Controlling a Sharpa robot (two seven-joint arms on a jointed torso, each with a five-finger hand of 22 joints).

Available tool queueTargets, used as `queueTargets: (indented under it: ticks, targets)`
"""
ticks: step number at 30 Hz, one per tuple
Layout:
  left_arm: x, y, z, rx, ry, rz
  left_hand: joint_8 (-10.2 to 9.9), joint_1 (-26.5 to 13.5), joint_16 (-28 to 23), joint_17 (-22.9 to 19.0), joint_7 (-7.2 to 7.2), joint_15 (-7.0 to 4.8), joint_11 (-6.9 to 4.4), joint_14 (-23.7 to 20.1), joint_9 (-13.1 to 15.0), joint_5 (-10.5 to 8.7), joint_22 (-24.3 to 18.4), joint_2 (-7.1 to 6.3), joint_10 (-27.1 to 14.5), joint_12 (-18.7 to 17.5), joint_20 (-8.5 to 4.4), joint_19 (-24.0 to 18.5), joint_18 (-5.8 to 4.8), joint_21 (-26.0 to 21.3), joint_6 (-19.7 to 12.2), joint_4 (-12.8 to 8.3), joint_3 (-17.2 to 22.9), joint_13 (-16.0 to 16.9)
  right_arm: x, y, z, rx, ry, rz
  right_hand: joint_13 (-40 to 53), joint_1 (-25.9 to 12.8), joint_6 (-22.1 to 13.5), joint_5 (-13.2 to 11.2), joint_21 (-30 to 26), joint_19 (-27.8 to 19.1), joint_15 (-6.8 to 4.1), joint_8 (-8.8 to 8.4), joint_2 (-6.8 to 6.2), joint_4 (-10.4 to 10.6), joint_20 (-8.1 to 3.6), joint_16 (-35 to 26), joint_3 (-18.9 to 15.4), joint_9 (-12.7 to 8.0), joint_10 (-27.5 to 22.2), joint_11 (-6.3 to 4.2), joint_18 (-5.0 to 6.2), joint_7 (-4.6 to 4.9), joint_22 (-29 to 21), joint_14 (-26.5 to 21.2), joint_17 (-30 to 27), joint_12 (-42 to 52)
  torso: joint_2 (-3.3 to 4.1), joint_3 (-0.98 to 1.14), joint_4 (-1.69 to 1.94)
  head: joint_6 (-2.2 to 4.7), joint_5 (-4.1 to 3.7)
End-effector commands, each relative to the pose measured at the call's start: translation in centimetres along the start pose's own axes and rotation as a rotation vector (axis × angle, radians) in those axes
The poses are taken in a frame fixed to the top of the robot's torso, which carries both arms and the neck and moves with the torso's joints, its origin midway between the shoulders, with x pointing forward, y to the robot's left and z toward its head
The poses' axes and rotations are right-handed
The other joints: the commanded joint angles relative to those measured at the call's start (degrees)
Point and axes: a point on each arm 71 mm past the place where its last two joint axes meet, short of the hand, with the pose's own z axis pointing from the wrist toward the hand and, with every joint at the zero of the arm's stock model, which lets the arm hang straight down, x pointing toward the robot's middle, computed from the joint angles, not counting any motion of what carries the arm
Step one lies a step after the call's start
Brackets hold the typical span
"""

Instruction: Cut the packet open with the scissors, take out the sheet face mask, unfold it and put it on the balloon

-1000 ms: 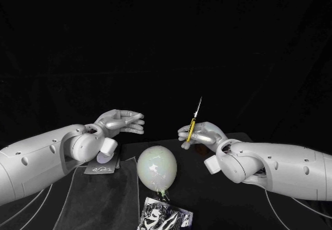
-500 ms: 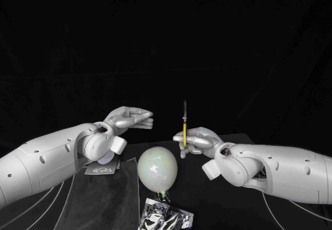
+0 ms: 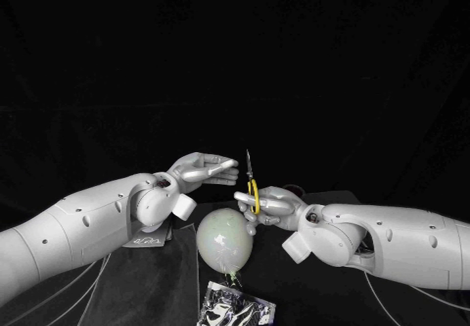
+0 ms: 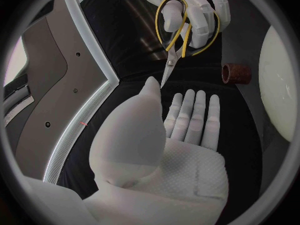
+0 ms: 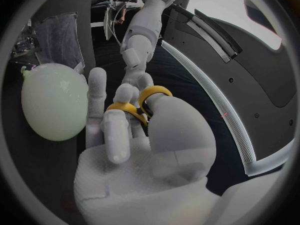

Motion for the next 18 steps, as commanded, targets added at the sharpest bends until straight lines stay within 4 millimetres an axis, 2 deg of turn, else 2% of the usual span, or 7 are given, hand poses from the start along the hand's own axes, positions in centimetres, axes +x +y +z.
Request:
queueTargets:
  ticks: [1,6,13,18]
  targets:
    - [0.9,0.3,0.0,-0.014,0.109,-0.038,-0.4,-0.4,-0.2,-0.3,0.11,0.09,-0.03,-0.9,-0.1,-0.10,0.0,0.07,-1.0,-0.2,0.02,-0.9,-0.85,-0.4,-0.8,0.0,-0.7,0.0,0.8,0.2,0.0,-0.001,0.086,0.019,12.3,1.1,2.3,0.0,0.6,-0.5,-0.30,1.46,0.36,1.7,-0.05,0.4,-0.8,2.4,15.3,-7.99,-0.07,-3.16,0.6,3.1,7.9,44.6,0.06,-0.04,0.01,-0.04,0.01]
    - [1.2,0.7,0.0,-0.013,0.142,-0.072,-0.8,0.5,-0.2,-1.3,0.23,0.64,-1.44,-3.3,-0.2,-0.10,-0.4,0.28,-3.1,-0.1,0.04,-4.9,-1.73,-1.7,-1.6,-0.1,-2.2,0.0,1.2,0.2,0.2,-0.002,0.115,0.026,12.3,1.9,2.0,0.0,1.0,-0.4,-0.35,1.80,0.61,2.3,-0.07,0.6,-1.0,3.3,15.2,-7.97,-0.14,-3.21,1.1,3.1,8.1,44.6,0.09,-0.02,0.10,-0.13,0.21]
    - [1.5,0.8,0.0,-0.015,0.170,-0.093,-0.9,1.0,-0.1,-1.7,0.64,0.45,-1.31,-4.1,-0.2,-0.10,-0.3,0.54,-3.9,-0.1,0.01,-5.1,-2.01,-1.8,-1.9,-0.1,-2.9,0.0,1.8,0.3,0.3,-0.005,0.141,0.031,12.2,2.6,1.7,0.0,1.1,-0.5,-0.37,1.96,0.72,2.6,-0.08,0.7,-1.2,4.0,15.1,-7.99,-0.13,-3.23,1.2,3.1,8.1,44.4,0.04,-0.02,0.02,-0.24,0.49]
    - [1.7,0.8,0.0,-0.014,0.184,-0.103,-0.7,1.8,0.1,-1.9,1.52,0.29,-0.68,-4.0,-0.1,-0.10,-0.2,1.01,-3.6,0.2,-0.02,-4.5,-1.98,-1.7,-1.6,-0.2,-3.4,0.1,1.9,0.3,0.3,-0.005,0.148,0.032,12.2,3.1,1.6,0.0,1.1,-0.5,-0.37,2.02,0.73,2.7,-0.09,0.7,-1.3,4.3,15.1,-7.99,-0.12,-3.24,1.2,3.1,8.1,44.4,0.02,0.00,0.01,-0.31,0.53]
